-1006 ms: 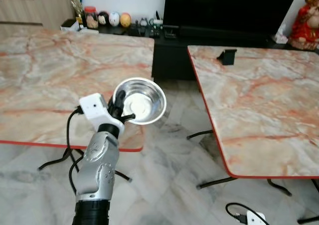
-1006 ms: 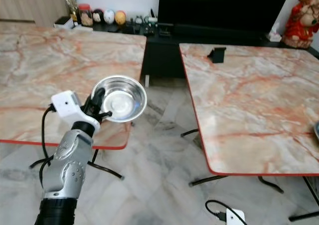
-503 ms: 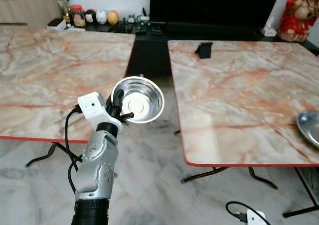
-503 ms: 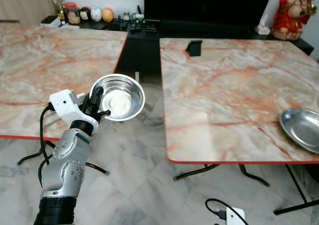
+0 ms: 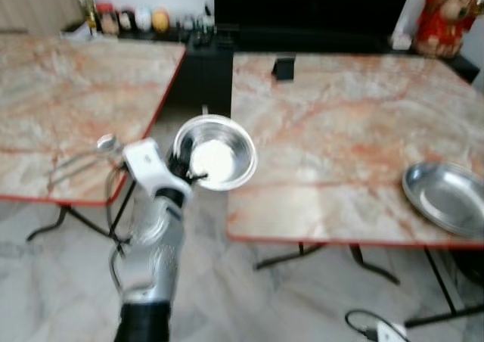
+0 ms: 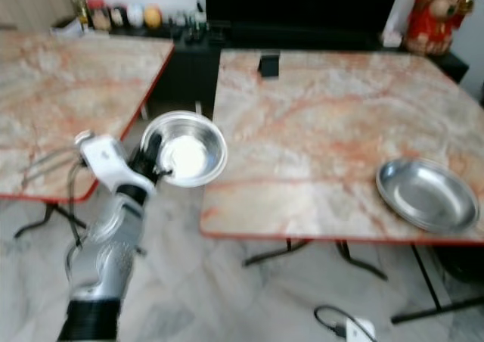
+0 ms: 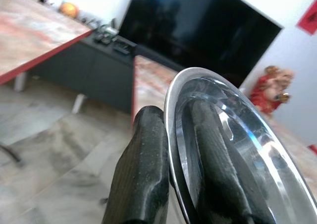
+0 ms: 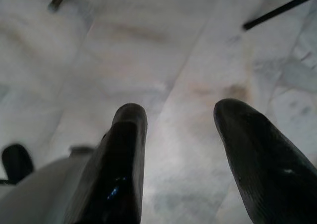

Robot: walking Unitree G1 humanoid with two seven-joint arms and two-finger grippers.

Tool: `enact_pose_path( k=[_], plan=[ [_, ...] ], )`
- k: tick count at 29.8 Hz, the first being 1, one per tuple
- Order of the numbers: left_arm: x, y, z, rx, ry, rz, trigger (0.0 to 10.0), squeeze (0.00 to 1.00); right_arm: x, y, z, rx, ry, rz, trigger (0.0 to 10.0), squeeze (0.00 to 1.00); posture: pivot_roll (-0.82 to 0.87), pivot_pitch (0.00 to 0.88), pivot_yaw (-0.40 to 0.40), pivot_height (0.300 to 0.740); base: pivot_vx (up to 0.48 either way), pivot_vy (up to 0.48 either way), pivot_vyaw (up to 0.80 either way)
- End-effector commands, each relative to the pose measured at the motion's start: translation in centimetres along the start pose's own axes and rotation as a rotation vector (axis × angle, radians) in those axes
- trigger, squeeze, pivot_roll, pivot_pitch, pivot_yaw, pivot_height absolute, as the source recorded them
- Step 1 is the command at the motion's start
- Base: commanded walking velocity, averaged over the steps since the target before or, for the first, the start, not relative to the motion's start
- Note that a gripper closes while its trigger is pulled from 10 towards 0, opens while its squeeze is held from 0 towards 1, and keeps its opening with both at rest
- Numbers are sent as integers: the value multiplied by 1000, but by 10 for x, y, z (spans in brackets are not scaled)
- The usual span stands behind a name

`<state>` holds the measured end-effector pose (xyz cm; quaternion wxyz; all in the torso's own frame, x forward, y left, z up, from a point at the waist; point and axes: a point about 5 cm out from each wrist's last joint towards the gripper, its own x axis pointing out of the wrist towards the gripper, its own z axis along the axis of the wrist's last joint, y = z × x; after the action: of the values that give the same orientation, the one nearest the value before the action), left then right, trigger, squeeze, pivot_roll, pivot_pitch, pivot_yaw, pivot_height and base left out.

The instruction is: Setting the table

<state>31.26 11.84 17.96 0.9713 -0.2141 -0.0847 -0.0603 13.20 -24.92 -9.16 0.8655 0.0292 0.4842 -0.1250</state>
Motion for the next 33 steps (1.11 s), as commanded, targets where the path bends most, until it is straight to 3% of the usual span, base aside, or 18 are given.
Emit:
enact_pose_path(
  k=[1, 33],
  plan=[
    [-1, 6, 2, 10, -4, 15, 10000, 0, 1, 6, 0, 5, -3, 13, 10000, 0, 108, 0, -58, 740, 0, -307, 0],
    [-2, 5, -1, 21, 9, -20, 10000, 0, 0, 6, -5, 0, 11, 13, 10000, 0, 107, 0, -49, 740, 0, -310, 0]
  ],
)
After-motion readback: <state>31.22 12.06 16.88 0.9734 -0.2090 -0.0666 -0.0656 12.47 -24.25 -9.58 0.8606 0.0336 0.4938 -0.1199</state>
